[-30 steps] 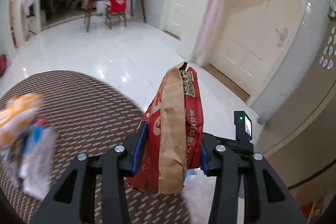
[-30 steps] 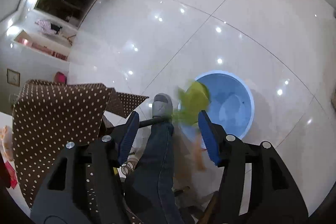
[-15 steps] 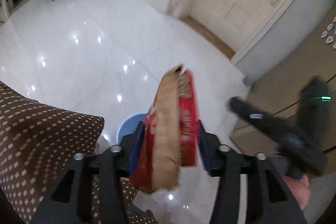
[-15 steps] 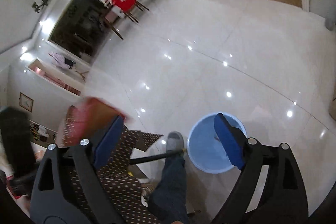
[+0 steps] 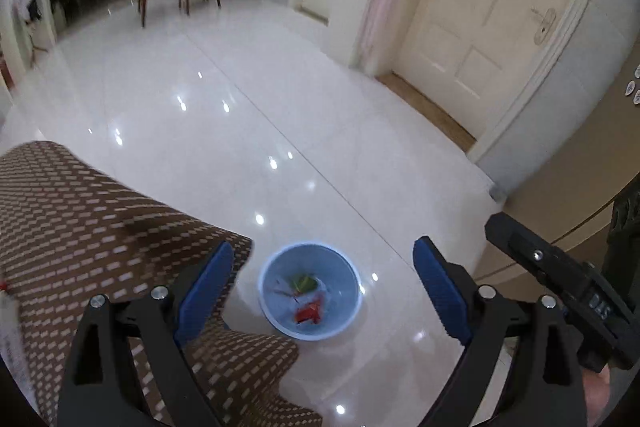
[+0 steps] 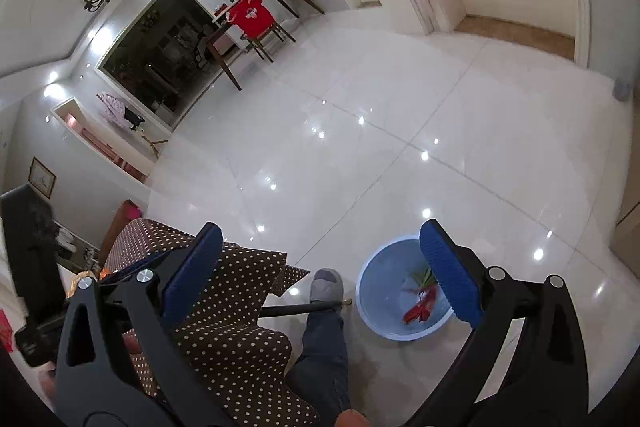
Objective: Collect trash
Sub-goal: 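Bring the right tool back over the table toward the bread bag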
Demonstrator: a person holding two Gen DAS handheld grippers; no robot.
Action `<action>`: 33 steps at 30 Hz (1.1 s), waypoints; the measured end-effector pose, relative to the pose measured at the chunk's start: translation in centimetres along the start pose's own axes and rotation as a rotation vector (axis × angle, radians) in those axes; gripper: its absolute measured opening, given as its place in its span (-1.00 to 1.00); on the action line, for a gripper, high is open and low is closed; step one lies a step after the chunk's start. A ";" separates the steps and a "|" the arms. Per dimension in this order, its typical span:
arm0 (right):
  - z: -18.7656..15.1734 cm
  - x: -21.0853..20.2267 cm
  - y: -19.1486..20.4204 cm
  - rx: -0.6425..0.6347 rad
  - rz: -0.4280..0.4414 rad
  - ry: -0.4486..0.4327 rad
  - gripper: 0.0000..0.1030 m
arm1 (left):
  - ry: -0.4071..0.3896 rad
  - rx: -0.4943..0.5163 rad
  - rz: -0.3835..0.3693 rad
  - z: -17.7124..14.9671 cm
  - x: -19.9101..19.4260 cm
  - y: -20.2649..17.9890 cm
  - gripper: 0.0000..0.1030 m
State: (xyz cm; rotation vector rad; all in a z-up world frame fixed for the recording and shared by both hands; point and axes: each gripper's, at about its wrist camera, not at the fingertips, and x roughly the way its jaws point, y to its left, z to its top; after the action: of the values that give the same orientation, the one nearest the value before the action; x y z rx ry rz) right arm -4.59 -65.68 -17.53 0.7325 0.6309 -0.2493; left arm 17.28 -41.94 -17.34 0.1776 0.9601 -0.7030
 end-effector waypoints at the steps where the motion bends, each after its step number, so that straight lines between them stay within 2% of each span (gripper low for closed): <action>1: -0.1 -0.1 0.6 -0.015 -0.002 -0.014 0.88 | -0.027 0.001 0.007 -0.4 -1.4 0.1 0.75; 6: -1.2 -3.0 5.1 -0.118 0.015 -0.093 0.88 | -0.131 0.007 0.028 -2.3 -6.9 0.4 0.75; 15: -3.2 -4.2 14.5 -0.257 0.096 -0.090 0.88 | -0.288 -0.028 0.091 -6.3 -15.2 4.6 0.76; 22: -5.6 -3.0 21.7 -0.396 0.167 -0.056 0.88 | -0.359 -0.082 0.179 -8.9 -19.7 9.2 0.76; 33: -10.2 1.5 33.0 -0.676 0.288 0.019 0.88 | -0.399 -0.211 0.350 -13.2 -24.0 18.0 0.76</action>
State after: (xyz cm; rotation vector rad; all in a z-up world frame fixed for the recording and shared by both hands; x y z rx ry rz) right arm 6.01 -34.71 -6.29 0.1653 0.5705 0.2342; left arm 10.39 -11.14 -8.68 0.0143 0.5930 -0.2942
